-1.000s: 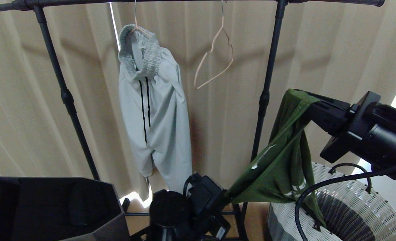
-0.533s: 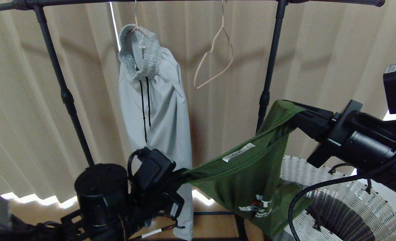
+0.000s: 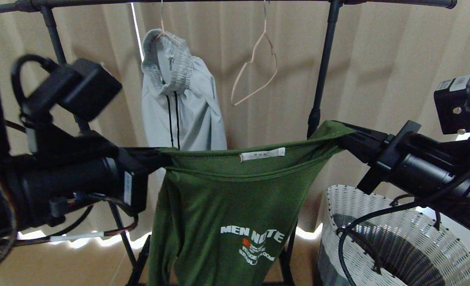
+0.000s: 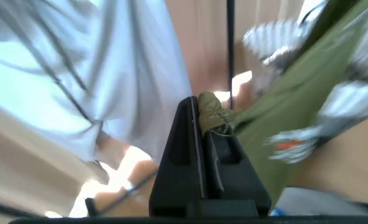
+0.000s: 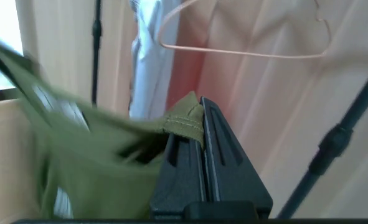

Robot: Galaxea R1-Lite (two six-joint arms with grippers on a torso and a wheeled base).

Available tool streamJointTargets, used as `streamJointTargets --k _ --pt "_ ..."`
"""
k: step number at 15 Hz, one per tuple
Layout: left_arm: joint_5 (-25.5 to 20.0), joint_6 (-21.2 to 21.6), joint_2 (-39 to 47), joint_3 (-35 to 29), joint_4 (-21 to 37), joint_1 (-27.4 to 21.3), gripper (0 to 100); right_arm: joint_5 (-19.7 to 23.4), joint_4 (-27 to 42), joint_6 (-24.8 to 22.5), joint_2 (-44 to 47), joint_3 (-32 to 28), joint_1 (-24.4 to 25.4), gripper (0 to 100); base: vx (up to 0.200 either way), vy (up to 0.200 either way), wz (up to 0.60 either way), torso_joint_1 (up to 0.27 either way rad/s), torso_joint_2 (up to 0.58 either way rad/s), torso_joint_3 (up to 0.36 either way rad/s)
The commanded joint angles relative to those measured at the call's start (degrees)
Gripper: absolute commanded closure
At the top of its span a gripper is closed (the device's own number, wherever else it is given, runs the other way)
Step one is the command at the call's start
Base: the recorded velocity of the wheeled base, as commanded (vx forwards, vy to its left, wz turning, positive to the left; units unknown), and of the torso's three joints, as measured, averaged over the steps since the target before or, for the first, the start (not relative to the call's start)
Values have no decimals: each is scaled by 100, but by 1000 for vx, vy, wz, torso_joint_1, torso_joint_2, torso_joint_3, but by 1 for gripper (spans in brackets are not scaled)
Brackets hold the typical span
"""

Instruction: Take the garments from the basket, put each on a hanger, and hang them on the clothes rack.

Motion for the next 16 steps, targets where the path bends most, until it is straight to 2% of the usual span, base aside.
streamJointTargets --k 1,4,5,7,10,12,16 --pt "12 -330 -355 -340 89 10 100 1 -5 -7 39 19 -95 100 0 0 0 0 0 0" --pt "12 -128 -337 636 -1555 1 100 -8 -5 -7 30 28 -218 100 0 0 0 0 0 0" --pt "12 -22 -285 680 -1599 19 100 -8 -5 -7 30 19 -236 100 0 0 0 0 0 0" --pt "21 -31 -276 469 -1282 45 100 -25 -5 -7 30 10 -254 100 0 0 0 0 0 0" --pt "-14 -436 -232 -331 -236 19 100 -25 -5 -24 30 -16 -535 100 0 0 0 0 0 0" --pt "-155 -638 32 -524 -201 28 100 -8 -13 -15 30 -34 -772 100 0 0 0 0 0 0" --pt "-199 -673 207 -867 -403 28 100 1 -13 2 30 -298 -1001 100 0 0 0 0 0 0"
